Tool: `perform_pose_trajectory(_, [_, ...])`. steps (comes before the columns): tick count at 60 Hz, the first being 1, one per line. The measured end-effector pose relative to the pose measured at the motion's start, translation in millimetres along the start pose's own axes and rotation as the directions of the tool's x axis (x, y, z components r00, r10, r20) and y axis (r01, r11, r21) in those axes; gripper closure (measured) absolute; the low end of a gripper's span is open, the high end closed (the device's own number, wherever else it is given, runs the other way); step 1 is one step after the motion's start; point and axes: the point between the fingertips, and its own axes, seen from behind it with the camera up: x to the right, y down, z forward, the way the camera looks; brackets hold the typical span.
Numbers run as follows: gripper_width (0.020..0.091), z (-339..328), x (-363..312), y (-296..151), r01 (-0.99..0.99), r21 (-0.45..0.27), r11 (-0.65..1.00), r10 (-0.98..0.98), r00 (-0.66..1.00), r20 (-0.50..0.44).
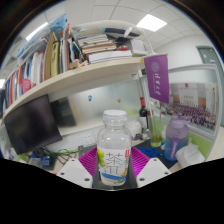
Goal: Pour water
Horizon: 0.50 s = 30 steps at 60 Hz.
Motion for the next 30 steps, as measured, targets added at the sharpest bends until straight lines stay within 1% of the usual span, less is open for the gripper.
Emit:
perform_pose_trajectory(4, [0.0655,10,28,2,0.138,0.013,0.99,-0.137,0.987,-0.078])
perform_pose_trajectory(6, [0.065,18,41,10,0.185,0.019,0.983,-0.182,0.979,-0.092])
perform_pose_trajectory(7, [0.065,20,42,12,0.195,0.005,0.981,-0.194,0.976,-0.095])
perform_pose_trajectory(11, [0.0651,32,56,28,0.234,0.002,0.972,-0.233,0.968,-0.094])
perform_pose_trajectory(17, [0.0649,50,73,68,0.273,-0.055,0.96,-0.277,0.958,-0.078])
perform_pose_trajectory(25, [0.0649,70,87,110,0.312,-0.092,0.946,-0.318,0.946,-0.063])
perform_pose_trajectory(30, [0.065,78,94,129,0.338,-0.11,0.935,-0.346,0.936,-0.059])
